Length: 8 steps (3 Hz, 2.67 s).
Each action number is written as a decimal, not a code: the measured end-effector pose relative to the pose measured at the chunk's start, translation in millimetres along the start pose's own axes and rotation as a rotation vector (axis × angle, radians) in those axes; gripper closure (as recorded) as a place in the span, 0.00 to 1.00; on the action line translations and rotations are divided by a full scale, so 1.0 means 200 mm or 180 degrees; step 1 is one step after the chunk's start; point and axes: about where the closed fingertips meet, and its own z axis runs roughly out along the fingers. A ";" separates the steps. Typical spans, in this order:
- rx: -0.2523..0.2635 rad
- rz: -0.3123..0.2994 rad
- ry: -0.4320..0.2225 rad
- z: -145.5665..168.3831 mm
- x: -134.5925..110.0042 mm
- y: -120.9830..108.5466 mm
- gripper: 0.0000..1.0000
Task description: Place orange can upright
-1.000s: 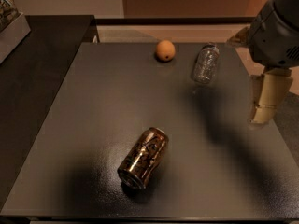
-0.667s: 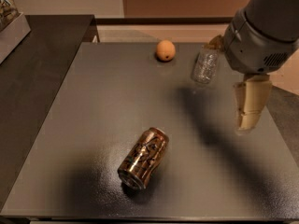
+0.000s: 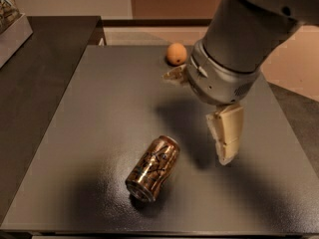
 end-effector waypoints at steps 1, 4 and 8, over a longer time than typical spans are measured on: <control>-0.0166 -0.0524 -0.0139 0.12 -0.17 0.02 0.00; -0.0444 -0.1515 -0.0045 0.41 -0.36 0.08 0.00; -0.0525 -0.1840 0.0154 0.47 -0.30 0.05 0.64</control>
Offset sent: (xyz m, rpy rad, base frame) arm -0.0476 0.0787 -0.0708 -0.0601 0.1094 0.5166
